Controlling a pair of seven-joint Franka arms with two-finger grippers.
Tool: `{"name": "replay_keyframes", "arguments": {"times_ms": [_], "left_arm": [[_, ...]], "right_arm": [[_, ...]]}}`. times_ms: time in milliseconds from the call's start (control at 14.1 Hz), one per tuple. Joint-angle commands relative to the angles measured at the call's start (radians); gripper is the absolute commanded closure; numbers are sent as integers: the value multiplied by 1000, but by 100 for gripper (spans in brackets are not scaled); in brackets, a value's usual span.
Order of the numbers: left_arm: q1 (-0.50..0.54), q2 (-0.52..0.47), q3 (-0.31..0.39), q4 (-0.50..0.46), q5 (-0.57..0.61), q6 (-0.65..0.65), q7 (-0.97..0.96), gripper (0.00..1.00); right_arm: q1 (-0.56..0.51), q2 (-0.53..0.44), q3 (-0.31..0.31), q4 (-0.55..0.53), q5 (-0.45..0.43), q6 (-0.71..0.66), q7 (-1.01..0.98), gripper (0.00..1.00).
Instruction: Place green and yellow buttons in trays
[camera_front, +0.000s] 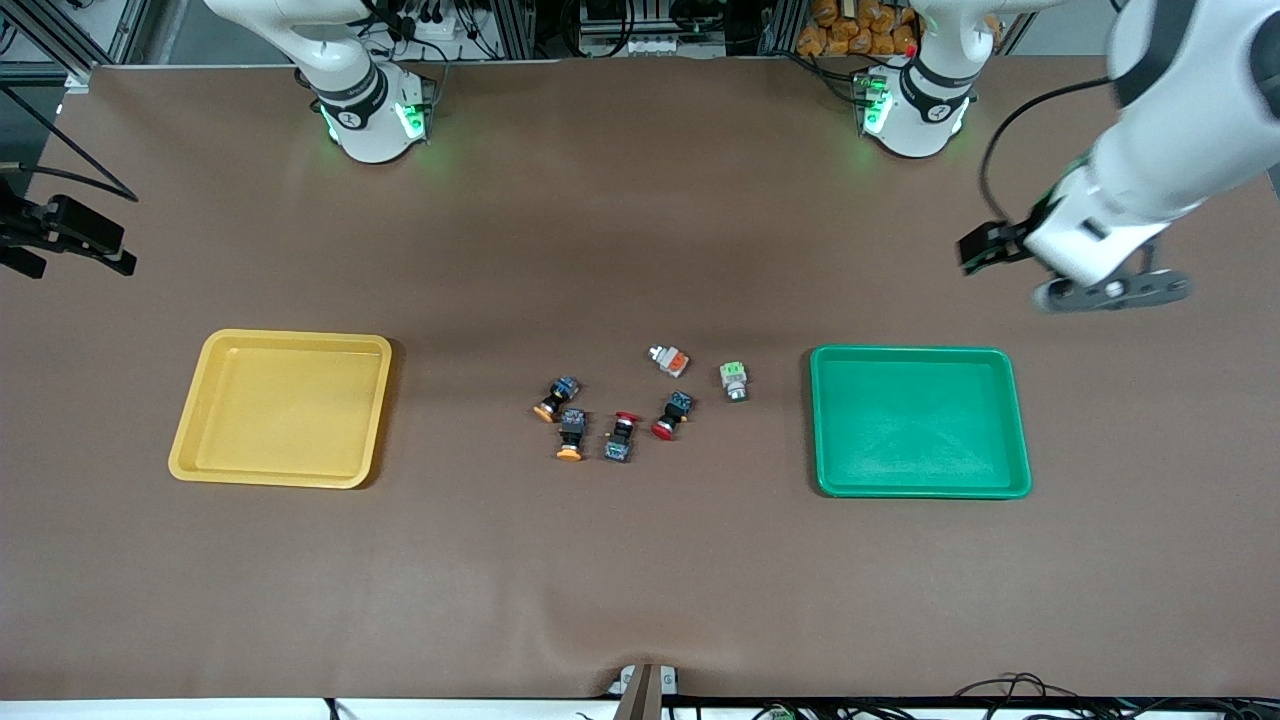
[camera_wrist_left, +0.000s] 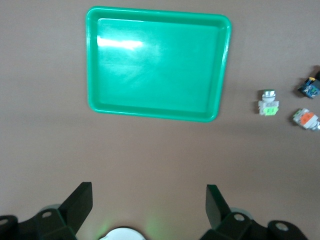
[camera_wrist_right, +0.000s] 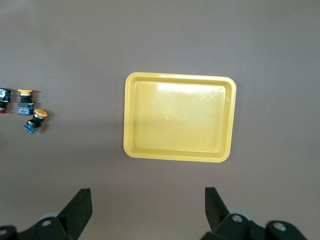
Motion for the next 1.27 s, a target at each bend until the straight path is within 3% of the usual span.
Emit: {"name": "replay_keyframes", "arguments": {"times_ms": [0, 283, 566, 1203], "left_arm": [[3, 22, -55, -54, -13, 87, -86, 0], [-14, 96, -110, -60, -5, 164, -168, 0], [-103, 177, -113, -62, 10, 235, -324, 0], [-265, 448, -113, -56, 171, 480, -628, 0]], "right_arm": [[-25, -1, 16, 1, 5, 3, 5, 0], [-23, 6, 16, 4, 5, 1, 5, 0], [-23, 42, 16, 9, 2, 0, 2, 0], [-22, 147, 16, 10, -48, 6, 6, 0]]}}
